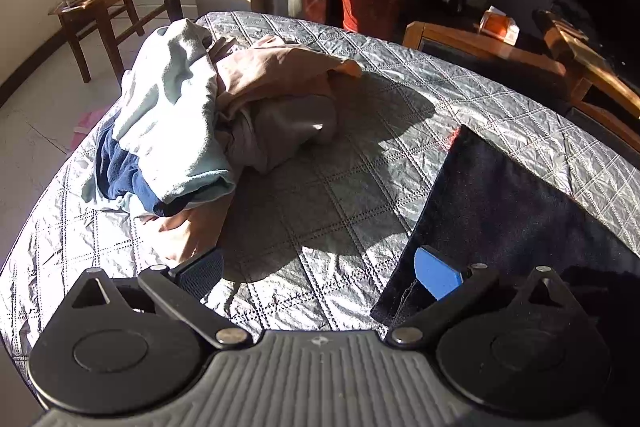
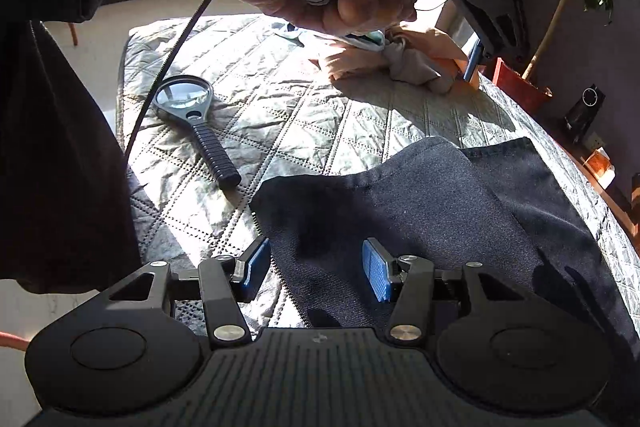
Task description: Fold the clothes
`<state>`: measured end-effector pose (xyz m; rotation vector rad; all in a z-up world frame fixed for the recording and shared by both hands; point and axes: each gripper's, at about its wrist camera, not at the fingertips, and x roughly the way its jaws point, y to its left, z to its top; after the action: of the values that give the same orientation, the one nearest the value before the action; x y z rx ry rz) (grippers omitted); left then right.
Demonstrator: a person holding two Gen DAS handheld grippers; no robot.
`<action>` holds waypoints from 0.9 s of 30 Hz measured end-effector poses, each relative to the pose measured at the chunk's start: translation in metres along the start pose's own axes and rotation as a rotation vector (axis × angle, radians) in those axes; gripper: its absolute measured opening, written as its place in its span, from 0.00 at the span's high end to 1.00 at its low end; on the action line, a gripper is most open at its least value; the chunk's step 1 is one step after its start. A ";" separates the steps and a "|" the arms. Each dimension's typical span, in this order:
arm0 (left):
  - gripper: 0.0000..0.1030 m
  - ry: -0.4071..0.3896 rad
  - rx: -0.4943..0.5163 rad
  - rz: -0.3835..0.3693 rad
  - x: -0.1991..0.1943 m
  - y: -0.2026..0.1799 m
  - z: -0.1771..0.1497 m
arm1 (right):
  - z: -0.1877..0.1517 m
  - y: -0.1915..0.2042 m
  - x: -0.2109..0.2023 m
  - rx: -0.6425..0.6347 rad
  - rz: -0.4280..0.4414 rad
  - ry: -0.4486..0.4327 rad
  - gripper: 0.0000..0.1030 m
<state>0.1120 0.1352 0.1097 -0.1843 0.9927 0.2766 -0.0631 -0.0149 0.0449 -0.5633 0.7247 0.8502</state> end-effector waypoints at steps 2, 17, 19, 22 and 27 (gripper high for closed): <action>0.01 0.004 0.005 0.001 0.001 0.000 0.000 | -0.003 -0.003 0.014 0.049 -0.014 0.042 0.45; 0.01 0.012 0.025 -0.006 0.002 -0.005 -0.002 | -0.016 -0.021 -0.049 0.335 0.280 -0.011 0.52; 0.01 0.013 0.032 -0.006 0.002 -0.006 -0.002 | -0.029 -0.054 -0.078 0.448 0.182 -0.070 0.40; 0.01 0.016 0.033 -0.009 0.002 -0.007 -0.003 | -0.073 -0.114 -0.124 0.709 -0.121 -0.140 0.23; 0.01 0.032 0.065 -0.015 0.004 -0.014 -0.006 | -0.217 -0.191 -0.176 1.270 -0.680 0.017 0.24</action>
<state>0.1140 0.1206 0.1031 -0.1375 1.0296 0.2278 -0.0589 -0.3524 0.0718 0.3427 0.8542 -0.3174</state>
